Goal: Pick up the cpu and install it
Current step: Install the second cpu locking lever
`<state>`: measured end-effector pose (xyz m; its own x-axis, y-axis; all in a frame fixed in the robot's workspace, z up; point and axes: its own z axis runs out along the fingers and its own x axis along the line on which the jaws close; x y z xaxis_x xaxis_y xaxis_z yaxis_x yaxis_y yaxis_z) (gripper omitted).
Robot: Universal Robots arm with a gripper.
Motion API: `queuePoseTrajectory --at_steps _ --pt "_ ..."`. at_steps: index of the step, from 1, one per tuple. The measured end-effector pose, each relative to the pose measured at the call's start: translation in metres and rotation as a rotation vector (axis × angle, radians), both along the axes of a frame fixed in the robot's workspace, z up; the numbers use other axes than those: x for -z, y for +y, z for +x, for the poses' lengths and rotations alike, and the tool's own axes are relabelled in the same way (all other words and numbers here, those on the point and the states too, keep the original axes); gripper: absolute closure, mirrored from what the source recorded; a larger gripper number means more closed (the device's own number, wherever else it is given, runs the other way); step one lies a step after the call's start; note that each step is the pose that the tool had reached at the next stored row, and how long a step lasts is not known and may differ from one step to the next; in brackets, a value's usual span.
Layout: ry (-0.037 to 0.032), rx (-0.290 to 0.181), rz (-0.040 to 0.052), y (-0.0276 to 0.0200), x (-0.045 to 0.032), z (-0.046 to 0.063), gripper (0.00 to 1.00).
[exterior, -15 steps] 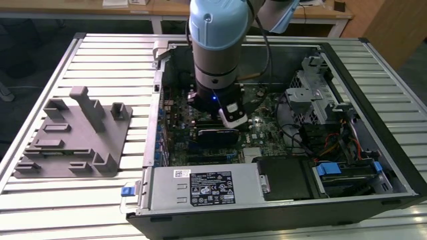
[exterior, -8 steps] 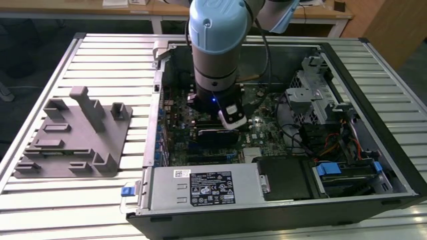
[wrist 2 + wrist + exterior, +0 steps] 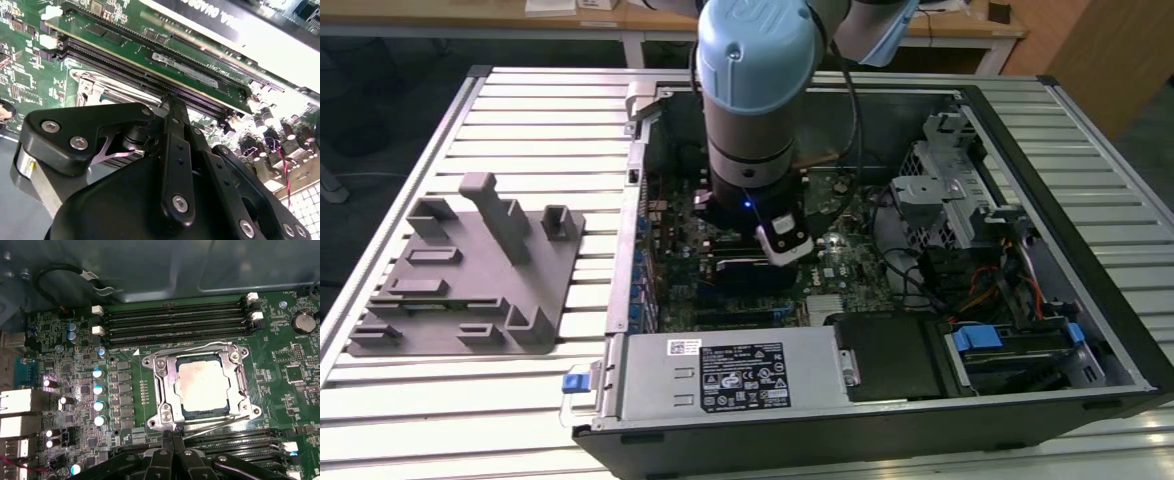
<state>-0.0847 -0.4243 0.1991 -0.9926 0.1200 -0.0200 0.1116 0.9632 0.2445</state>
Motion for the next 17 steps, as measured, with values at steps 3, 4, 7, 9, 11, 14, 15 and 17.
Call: queuePoseTrajectory --at_steps 3,4,7,9,11,14,15,17 --pt "0.0000 -0.001 0.0069 -0.0003 0.0008 -0.0019 0.89" --pt "0.0000 -0.001 0.0099 -0.0003 0.0013 -0.0029 0.89" --pt "-0.0001 -0.002 0.0174 -0.0002 0.0033 -0.0052 0.89" --pt "0.0000 -0.002 0.0215 -0.0003 0.0046 -0.0058 0.89" --pt "0.0001 -0.002 0.0278 -0.0003 0.0053 -0.0060 0.89" --pt "0.0001 -0.002 0.0416 -0.0002 0.0060 -0.0060 0.89" --pt "0.0001 -0.003 0.0465 -0.0001 0.0062 -0.0060 0.89" --pt "0.0001 -0.003 0.0552 -0.0002 0.0067 -0.0060 0.89"
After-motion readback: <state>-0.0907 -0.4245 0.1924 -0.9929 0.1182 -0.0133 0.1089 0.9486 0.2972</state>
